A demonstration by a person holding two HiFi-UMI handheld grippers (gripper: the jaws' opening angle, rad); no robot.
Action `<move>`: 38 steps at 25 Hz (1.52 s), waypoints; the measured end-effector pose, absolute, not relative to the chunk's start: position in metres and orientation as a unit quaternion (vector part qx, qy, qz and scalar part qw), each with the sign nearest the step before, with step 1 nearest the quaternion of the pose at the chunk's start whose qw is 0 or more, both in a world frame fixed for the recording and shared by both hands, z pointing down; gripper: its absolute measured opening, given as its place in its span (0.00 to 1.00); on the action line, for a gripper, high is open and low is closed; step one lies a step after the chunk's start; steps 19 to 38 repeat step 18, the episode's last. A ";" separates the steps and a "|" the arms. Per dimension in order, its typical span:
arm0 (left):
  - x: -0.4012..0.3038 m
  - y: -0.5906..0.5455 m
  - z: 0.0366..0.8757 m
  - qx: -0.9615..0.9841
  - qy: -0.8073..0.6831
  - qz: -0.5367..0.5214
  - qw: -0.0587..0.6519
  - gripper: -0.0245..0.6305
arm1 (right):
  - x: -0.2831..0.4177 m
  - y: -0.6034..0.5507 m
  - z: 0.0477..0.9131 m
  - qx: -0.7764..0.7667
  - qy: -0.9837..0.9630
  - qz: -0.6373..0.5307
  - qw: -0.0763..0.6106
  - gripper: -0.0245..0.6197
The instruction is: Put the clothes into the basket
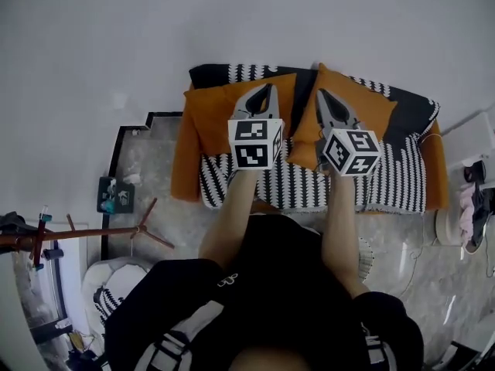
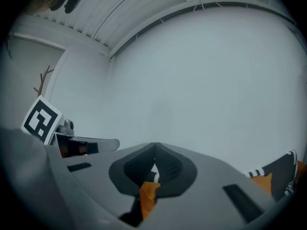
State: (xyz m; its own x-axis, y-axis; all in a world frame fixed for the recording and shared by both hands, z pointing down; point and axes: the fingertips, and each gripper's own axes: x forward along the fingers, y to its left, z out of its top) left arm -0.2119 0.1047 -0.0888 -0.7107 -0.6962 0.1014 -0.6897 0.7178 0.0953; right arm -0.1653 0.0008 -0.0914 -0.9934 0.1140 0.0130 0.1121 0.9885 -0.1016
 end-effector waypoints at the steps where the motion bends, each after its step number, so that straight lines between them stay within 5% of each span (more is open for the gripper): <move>1: -0.213 0.106 -0.088 0.372 -0.926 -0.024 0.066 0.05 | -0.167 0.001 -0.093 -0.058 -0.997 0.049 0.008 0.05; 38: -0.213 0.093 -0.091 0.384 -0.921 -0.022 0.060 0.05 | -0.172 -0.001 -0.097 -0.062 -0.997 0.042 0.001 0.05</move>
